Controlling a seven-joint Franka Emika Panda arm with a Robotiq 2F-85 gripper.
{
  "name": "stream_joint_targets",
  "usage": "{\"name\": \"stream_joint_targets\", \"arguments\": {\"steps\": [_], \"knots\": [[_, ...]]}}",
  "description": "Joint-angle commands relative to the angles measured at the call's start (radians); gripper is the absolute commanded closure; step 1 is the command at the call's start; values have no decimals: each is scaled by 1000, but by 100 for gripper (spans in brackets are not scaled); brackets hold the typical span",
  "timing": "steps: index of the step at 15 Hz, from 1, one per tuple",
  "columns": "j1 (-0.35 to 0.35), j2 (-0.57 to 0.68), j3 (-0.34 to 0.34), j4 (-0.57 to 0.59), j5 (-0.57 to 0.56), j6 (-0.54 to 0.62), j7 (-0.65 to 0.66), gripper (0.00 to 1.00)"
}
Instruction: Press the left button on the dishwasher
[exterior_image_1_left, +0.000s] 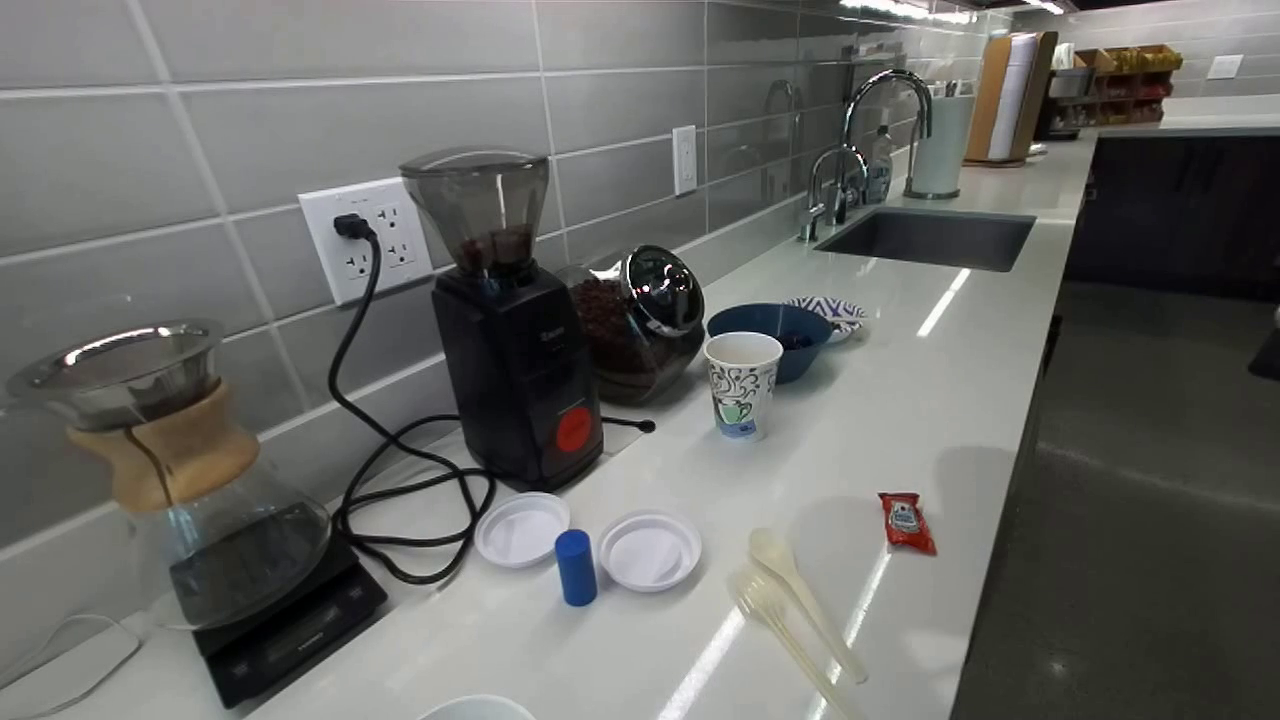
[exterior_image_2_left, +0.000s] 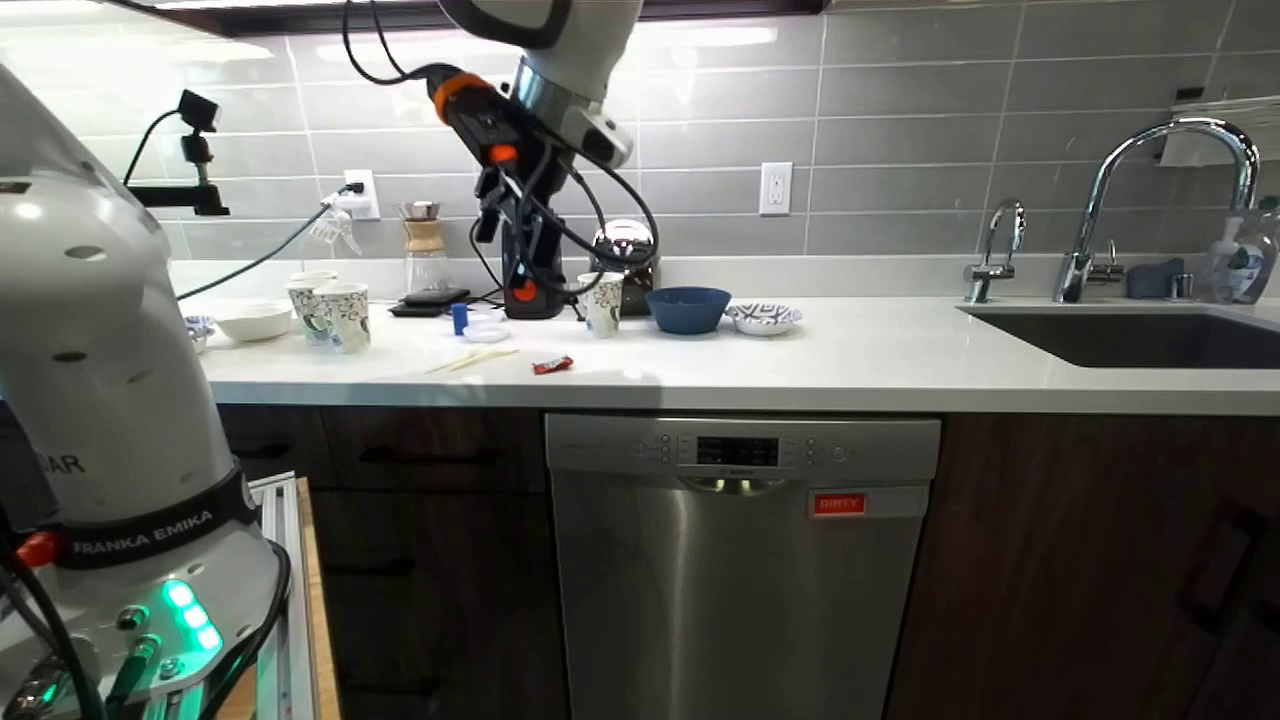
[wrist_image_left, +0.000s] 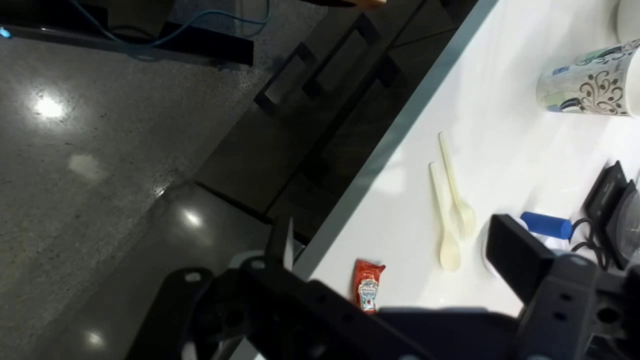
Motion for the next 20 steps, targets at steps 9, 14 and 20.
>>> {"name": "stream_joint_targets", "arguments": {"steps": [9, 14, 20], "knots": [[-137, 487, 17, 180, 54, 277, -280, 81], [-163, 481, 38, 167, 34, 273, -266, 80], [-176, 531, 53, 183, 83, 304, -354, 100]]}}
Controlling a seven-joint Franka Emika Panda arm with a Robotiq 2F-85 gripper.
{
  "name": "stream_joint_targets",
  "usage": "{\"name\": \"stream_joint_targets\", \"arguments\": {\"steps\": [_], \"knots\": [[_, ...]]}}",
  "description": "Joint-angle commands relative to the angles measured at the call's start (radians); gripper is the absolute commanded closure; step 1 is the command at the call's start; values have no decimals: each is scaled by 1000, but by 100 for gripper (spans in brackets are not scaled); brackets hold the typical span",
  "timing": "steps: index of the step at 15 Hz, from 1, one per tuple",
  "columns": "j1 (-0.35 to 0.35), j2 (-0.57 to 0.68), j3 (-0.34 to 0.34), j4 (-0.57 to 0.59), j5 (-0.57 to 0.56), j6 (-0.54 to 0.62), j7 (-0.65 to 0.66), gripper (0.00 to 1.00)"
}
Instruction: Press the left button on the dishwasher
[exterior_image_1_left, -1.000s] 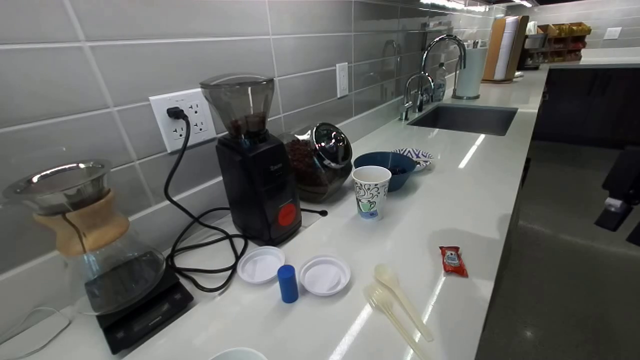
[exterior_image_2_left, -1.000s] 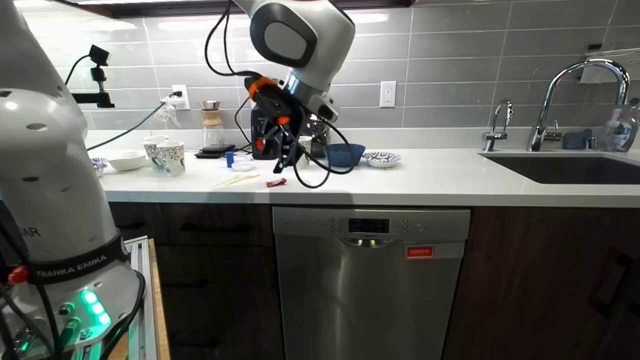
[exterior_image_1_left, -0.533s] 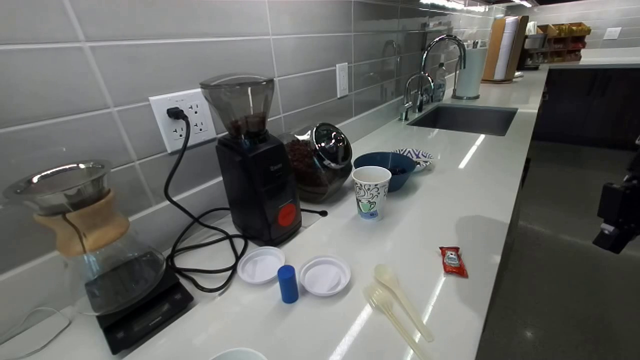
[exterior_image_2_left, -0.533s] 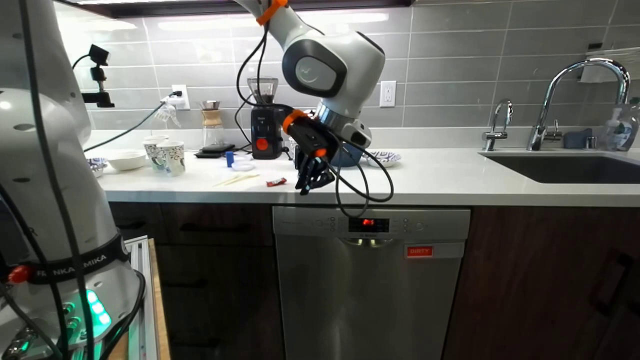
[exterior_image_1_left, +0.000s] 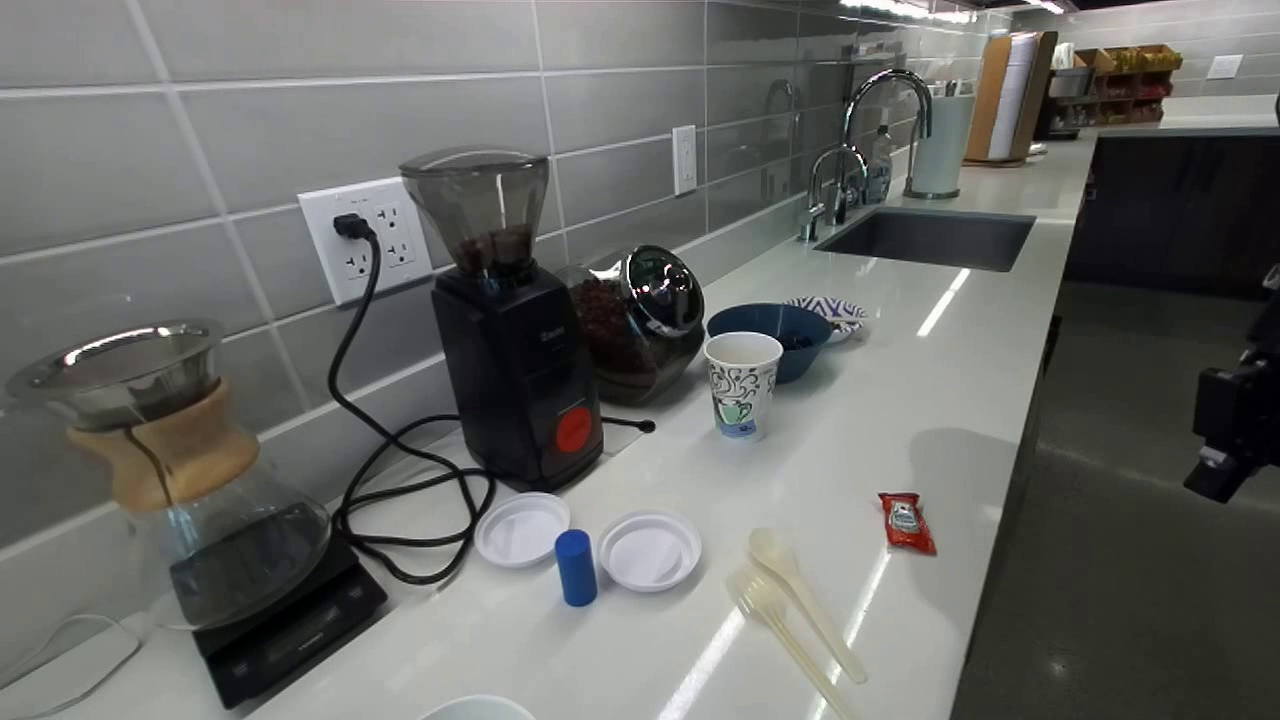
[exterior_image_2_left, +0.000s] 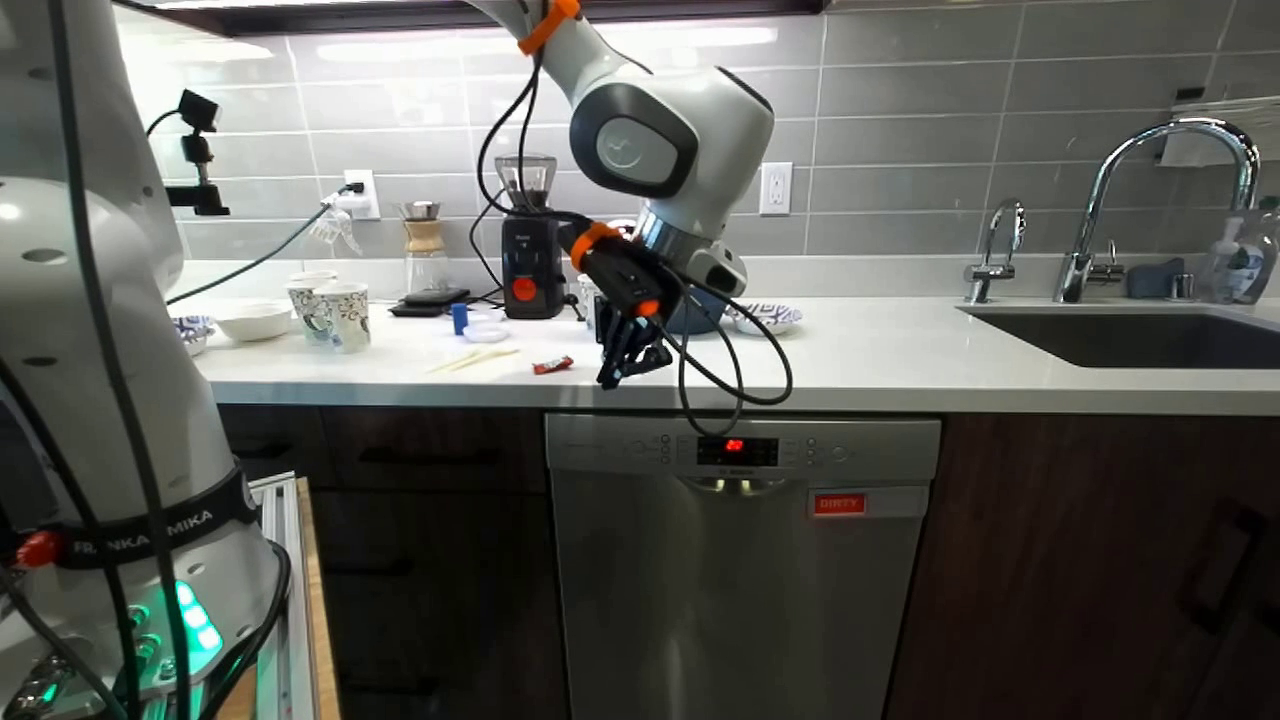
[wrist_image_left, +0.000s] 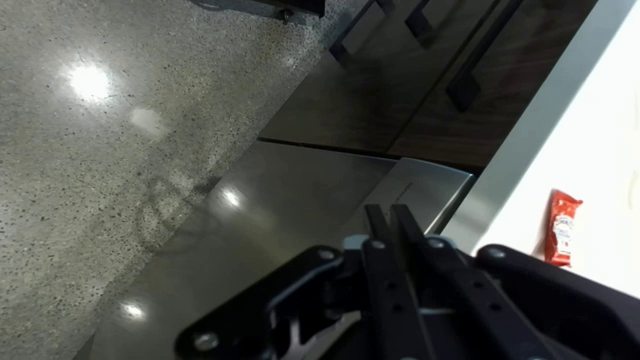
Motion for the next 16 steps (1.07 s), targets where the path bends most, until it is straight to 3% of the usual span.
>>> {"name": "stream_joint_targets", "arguments": {"steps": [1, 9, 16], "knots": [[-49, 67, 44, 19, 70, 26, -109, 100], [-134, 265, 103, 92, 182, 43, -318, 100], [-158, 405, 160, 223, 160, 101, -284, 100]]}}
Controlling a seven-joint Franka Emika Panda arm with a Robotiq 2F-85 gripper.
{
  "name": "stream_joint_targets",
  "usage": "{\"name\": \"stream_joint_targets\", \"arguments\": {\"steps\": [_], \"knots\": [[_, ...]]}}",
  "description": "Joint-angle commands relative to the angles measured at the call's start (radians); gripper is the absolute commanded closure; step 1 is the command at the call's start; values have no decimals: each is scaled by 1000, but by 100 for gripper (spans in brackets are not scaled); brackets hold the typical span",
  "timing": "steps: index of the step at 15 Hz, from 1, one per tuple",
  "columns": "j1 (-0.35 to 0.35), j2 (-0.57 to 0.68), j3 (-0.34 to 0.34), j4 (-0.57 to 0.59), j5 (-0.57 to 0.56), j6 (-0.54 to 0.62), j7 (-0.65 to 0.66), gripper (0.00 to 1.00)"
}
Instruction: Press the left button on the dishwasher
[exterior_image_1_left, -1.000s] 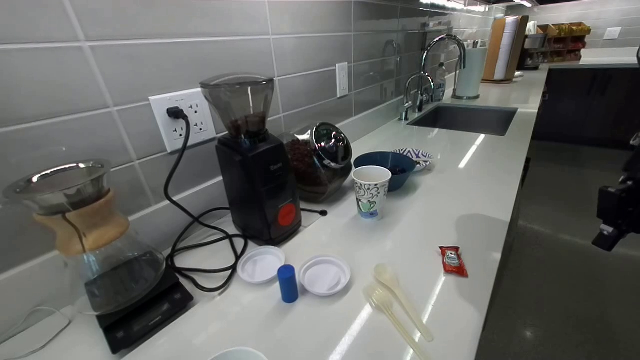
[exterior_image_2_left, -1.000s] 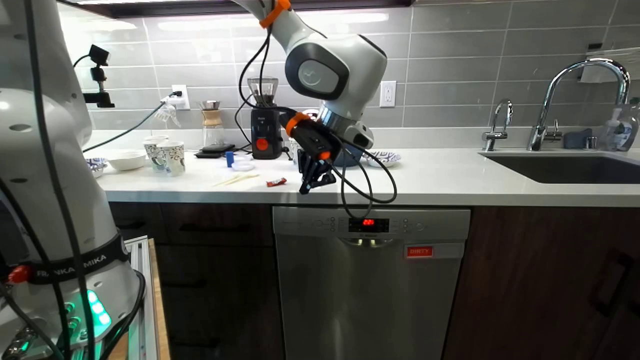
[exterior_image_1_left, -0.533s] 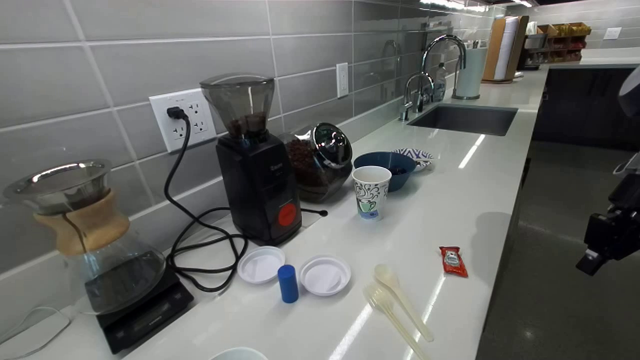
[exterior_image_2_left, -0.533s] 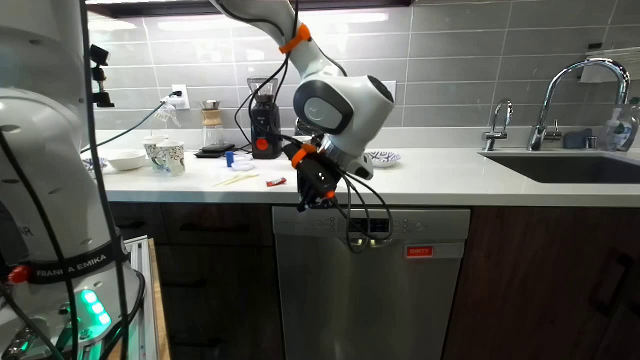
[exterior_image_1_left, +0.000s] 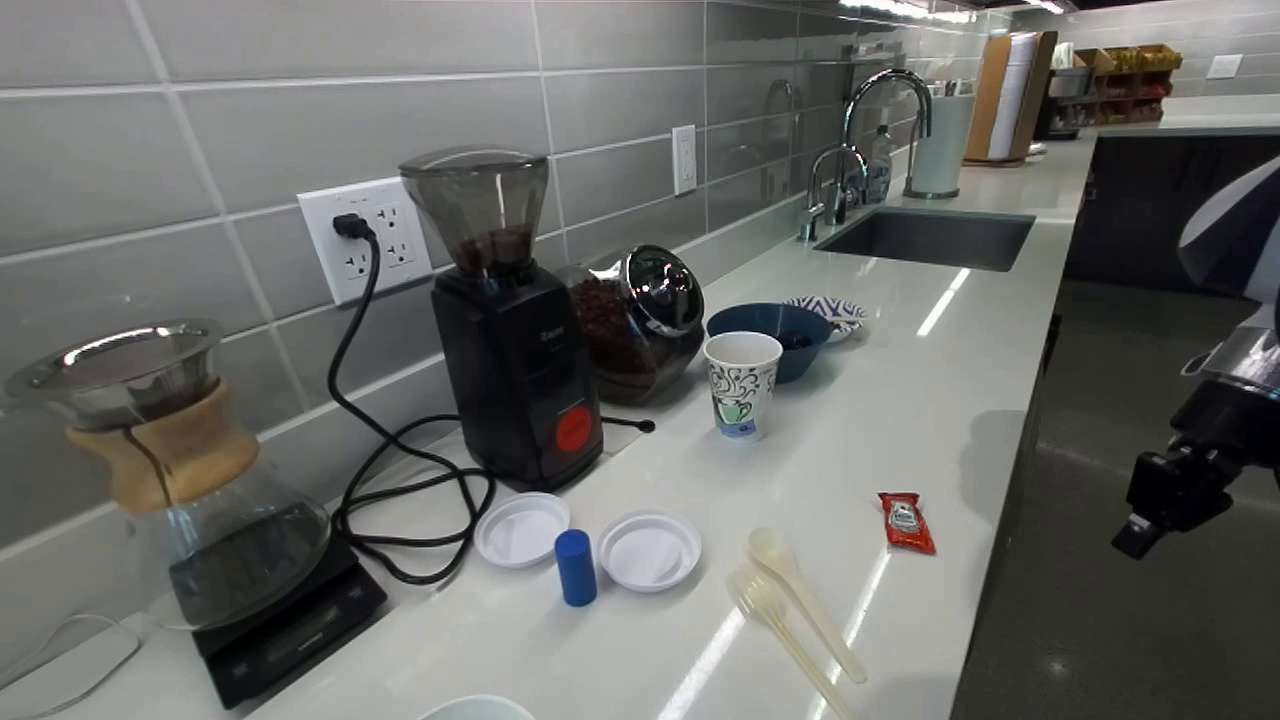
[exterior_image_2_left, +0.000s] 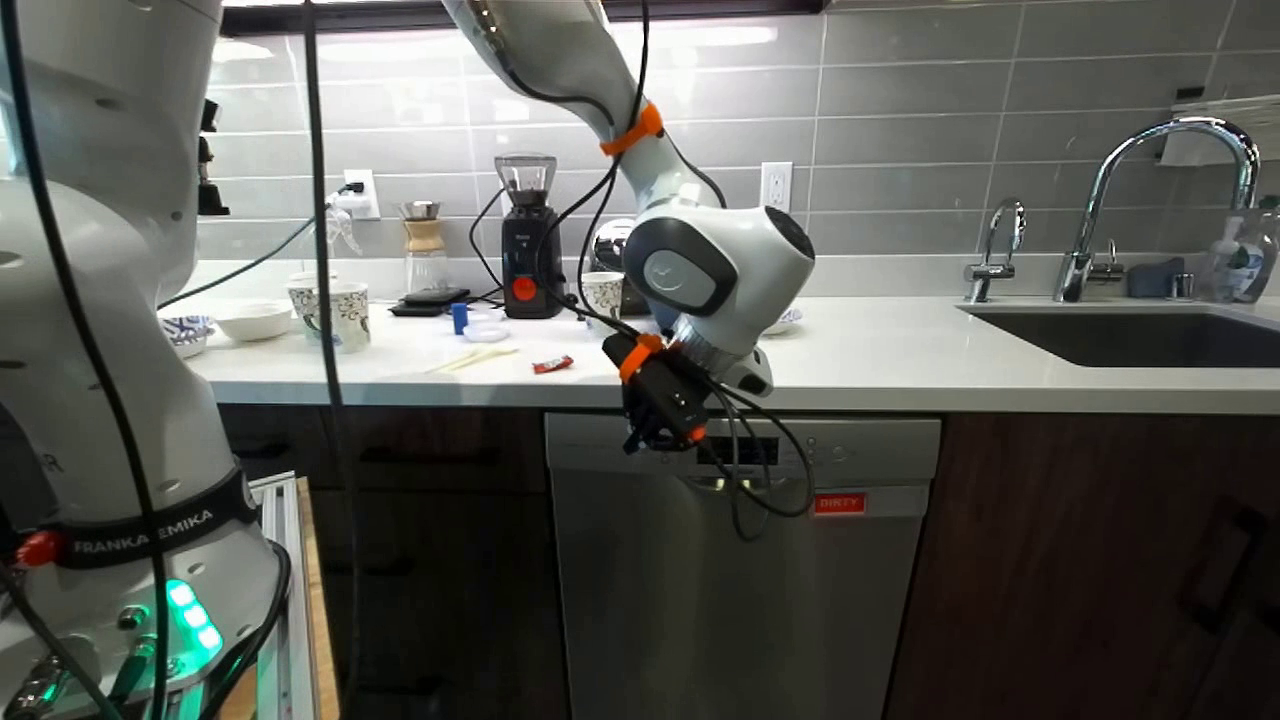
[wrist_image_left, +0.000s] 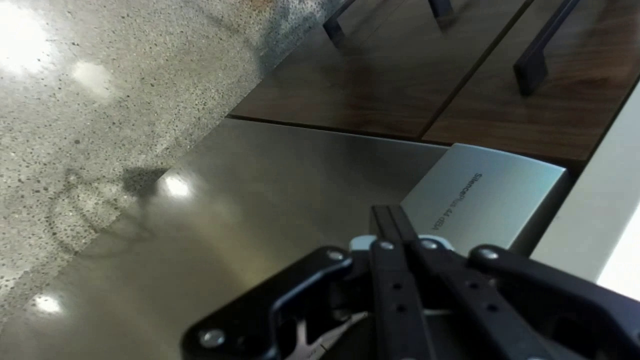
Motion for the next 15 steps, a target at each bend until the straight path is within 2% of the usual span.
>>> {"name": "stream_joint_targets", "arguments": {"steps": [1, 8, 15], "knots": [[-16, 81, 46, 90, 1, 23, 25, 100], [-22, 161, 95, 175, 3, 75, 71, 100], [-29, 180, 117, 214, 5, 80, 139, 100]]}}
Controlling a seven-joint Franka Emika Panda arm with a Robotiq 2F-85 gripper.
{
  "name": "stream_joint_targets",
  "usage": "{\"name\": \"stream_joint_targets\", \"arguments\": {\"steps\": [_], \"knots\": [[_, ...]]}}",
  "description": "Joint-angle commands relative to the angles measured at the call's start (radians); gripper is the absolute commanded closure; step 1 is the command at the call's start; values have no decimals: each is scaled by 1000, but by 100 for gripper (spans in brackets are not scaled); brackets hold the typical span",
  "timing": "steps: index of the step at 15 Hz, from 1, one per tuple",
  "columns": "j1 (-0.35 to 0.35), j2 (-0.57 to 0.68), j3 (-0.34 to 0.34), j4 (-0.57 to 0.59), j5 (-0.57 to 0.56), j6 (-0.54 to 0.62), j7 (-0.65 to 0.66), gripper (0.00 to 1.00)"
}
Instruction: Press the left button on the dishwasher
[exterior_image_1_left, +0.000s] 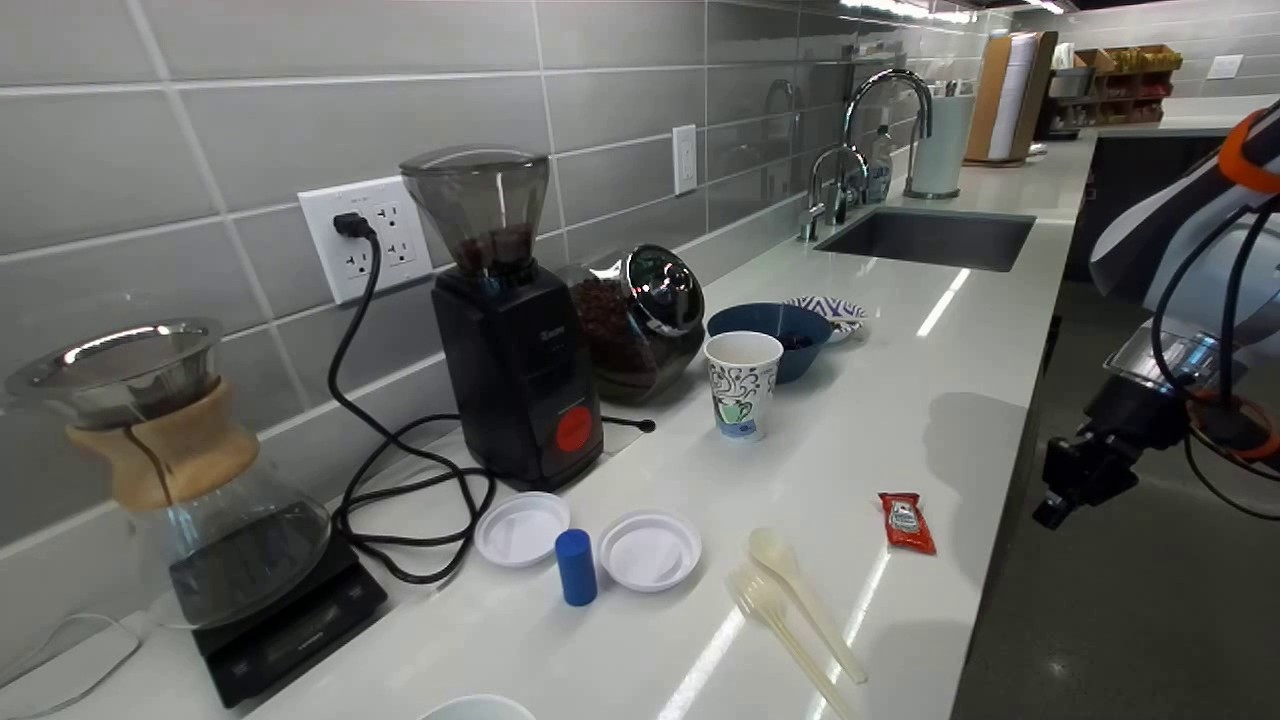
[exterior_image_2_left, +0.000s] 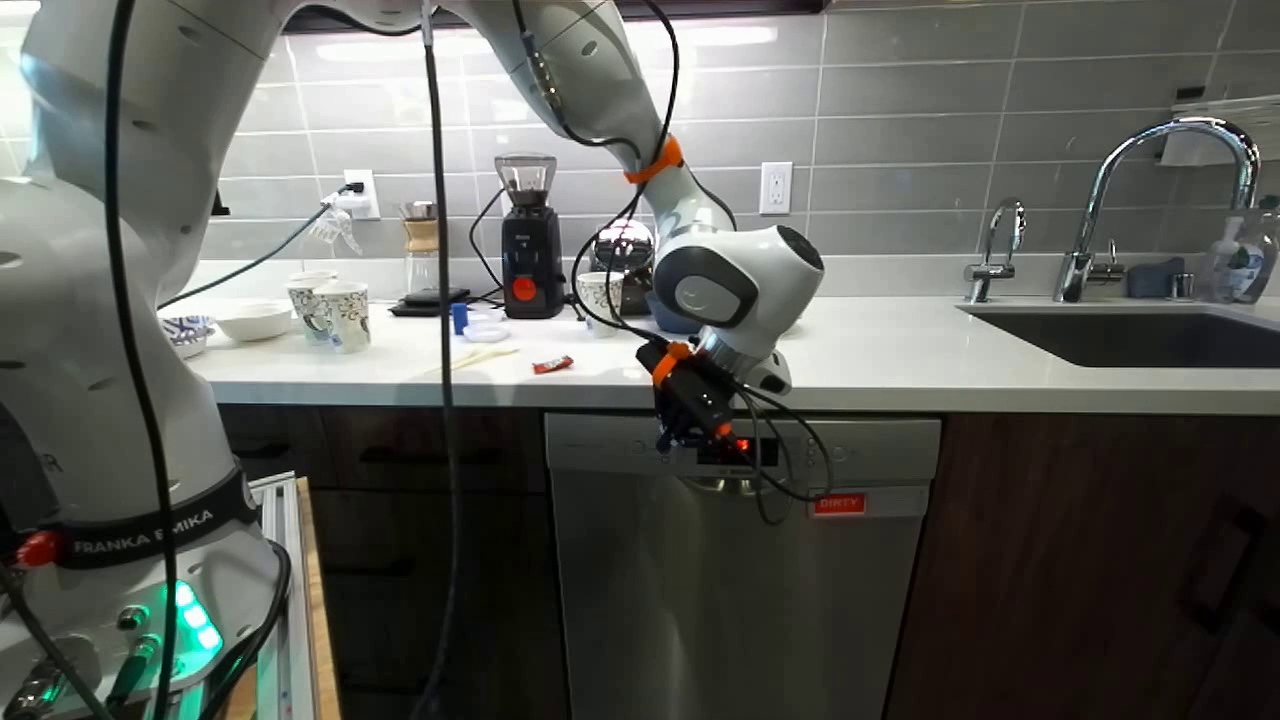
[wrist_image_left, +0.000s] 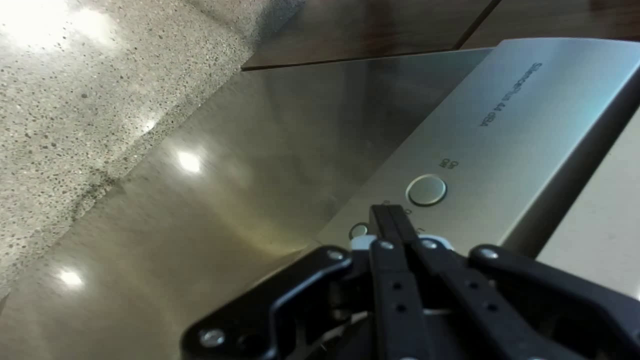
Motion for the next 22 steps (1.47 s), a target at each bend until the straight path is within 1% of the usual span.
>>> {"name": "stream_joint_targets", "arguments": {"steps": [1, 8, 14, 22], "knots": [[-24, 24, 29, 33, 1, 6, 44, 100], [-25, 37, 42, 36, 0, 9, 82, 100], [-28, 50, 55, 42, 9, 44, 107, 100], [-34, 31, 51, 43, -16, -1, 151, 100]]}}
